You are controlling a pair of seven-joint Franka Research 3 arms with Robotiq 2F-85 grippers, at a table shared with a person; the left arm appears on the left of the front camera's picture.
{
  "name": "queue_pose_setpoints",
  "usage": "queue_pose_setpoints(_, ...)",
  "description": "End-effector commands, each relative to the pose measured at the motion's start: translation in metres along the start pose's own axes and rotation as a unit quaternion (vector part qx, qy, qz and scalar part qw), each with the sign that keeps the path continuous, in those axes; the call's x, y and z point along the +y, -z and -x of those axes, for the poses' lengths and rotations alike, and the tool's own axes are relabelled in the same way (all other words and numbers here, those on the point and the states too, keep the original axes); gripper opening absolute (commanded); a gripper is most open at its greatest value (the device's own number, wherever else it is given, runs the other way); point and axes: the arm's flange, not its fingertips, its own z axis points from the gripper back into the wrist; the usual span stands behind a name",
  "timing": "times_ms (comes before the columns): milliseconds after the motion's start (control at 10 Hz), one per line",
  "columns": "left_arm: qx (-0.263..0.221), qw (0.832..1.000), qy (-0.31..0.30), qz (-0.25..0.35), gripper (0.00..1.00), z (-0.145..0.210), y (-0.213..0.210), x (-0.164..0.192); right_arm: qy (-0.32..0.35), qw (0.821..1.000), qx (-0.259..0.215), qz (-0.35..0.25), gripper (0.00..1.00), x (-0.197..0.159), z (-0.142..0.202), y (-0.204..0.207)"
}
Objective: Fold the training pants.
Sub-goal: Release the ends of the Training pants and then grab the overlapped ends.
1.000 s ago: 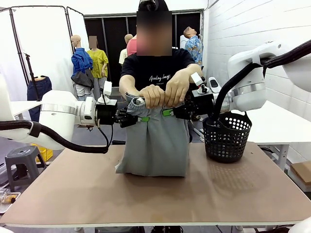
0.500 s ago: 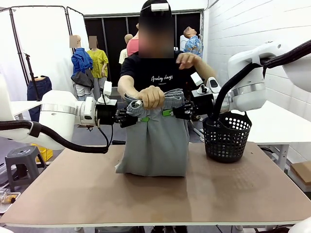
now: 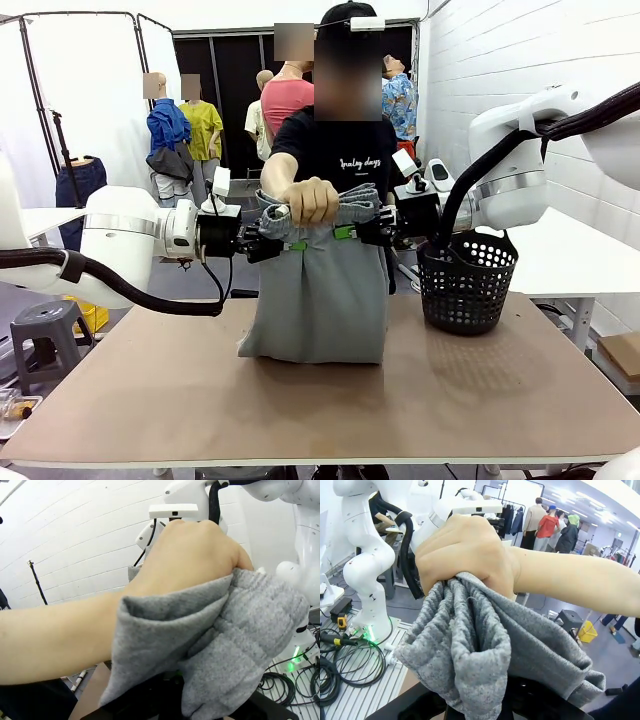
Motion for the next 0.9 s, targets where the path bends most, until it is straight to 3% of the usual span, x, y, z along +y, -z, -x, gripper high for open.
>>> queue_pose_setpoints(0, -0.003, 1.0, 0.005, 0.001, 0.0, -0.0045, -0.0001, 0.0011, 0.0, 1.0, -0.004, -0.003, 0.0, 0.0016, 0.0005, 0.0002)
queue_pose_setpoints(800, -0.003, 1.0, 0.005, 0.001, 0.0, -0.0045, -0.0001, 0.0011, 0.0, 1.0, -0.004, -0.003, 0.0, 0.0016, 0.0005, 0.0002)
